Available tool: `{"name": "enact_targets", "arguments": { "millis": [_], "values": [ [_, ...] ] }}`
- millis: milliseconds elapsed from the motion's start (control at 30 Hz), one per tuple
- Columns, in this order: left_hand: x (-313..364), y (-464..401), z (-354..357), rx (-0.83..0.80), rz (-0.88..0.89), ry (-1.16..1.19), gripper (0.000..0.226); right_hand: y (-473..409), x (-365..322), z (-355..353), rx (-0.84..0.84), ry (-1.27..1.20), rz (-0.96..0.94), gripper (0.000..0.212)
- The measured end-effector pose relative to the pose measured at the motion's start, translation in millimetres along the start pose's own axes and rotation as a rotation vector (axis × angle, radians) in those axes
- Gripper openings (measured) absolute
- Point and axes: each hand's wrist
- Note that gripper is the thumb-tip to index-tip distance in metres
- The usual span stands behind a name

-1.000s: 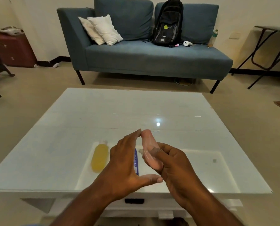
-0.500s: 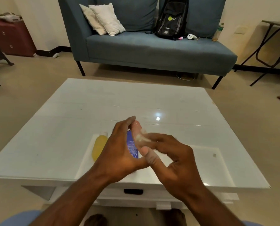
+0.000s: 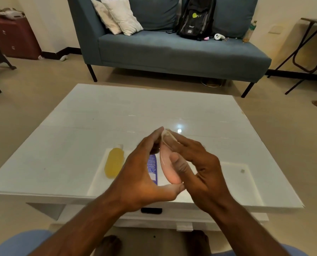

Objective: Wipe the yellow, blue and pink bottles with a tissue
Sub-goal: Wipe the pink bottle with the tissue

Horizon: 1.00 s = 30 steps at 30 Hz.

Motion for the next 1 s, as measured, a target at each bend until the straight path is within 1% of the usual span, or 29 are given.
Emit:
{"name": "enact_targets", "arguments": {
  "millis": [67,133,200,233,300,333,367,467,500,567,633,667,700,767,800,867,933,967,1000],
  "values": [
    [-1,0,2,0.020,-0.031,0.038,0.115,0,0,-1,-0.043,-0.031,0.013,0.042],
    [-5,-4,0,0.060,-0.088,0.064,0.117,2,-3,0,0.007,-0.094,-0.073,0.041],
    [-5,-5,-3,0.065,-0.089,0.113,0.116,2,-4,0,0.063,-0.126,-0.121,0.045],
    [-3,-5,-3,0.042,-0.081,0.141,0.115,1,-4,1,0.068,-0.109,-0.111,0.043],
    [-1,0,0,-0.008,-0.060,0.170,0.113,-1,-3,2,0.022,-0.052,-0.019,0.041],
    [-2,1,1,-0.013,-0.059,0.179,0.113,-2,-2,2,-0.009,-0.055,0.027,0.042],
    [-3,1,1,-0.009,-0.072,0.193,0.114,-3,-3,2,-0.024,-0.083,0.032,0.041],
    [-6,-4,-2,0.019,-0.107,0.225,0.116,1,-12,2,0.015,-0.221,-0.093,0.042],
    [-5,-4,-2,0.019,-0.105,0.225,0.115,2,-14,2,0.030,-0.240,-0.109,0.041],
    [-2,-4,-1,0.003,-0.091,0.231,0.114,1,-10,4,0.021,-0.178,-0.066,0.036],
    [0,-1,1,-0.008,-0.078,0.243,0.115,-2,-5,3,-0.011,-0.062,0.045,0.041],
    [0,-1,1,-0.008,-0.085,0.248,0.116,-3,-5,2,-0.012,-0.058,0.080,0.043],
    [-1,-1,0,-0.008,-0.093,0.254,0.117,-3,-7,1,-0.007,-0.099,0.075,0.043],
    [-2,-3,-1,-0.004,-0.099,0.248,0.117,-1,-12,0,0.016,-0.211,-0.009,0.046],
    [-1,-3,-1,-0.004,-0.096,0.236,0.117,0,-14,0,0.034,-0.243,-0.022,0.049],
    [0,-3,0,-0.013,-0.084,0.210,0.119,-2,-11,2,0.045,-0.188,0.033,0.048],
    [1,-1,2,-0.028,-0.084,0.214,0.120,-4,-8,3,-0.010,-0.036,0.123,0.055],
    [1,0,1,-0.030,-0.091,0.219,0.121,-4,-7,3,-0.033,-0.013,0.133,0.058],
    [1,0,0,-0.033,-0.098,0.222,0.121,-3,-8,2,-0.033,-0.052,0.115,0.056]
  ]
}}
Point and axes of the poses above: each hand's wrist, its own y-axis away from the middle knuckle, its own z-axis out of the palm, x = y × z, and after that the axes turned 12 degrees about -y, right-handed
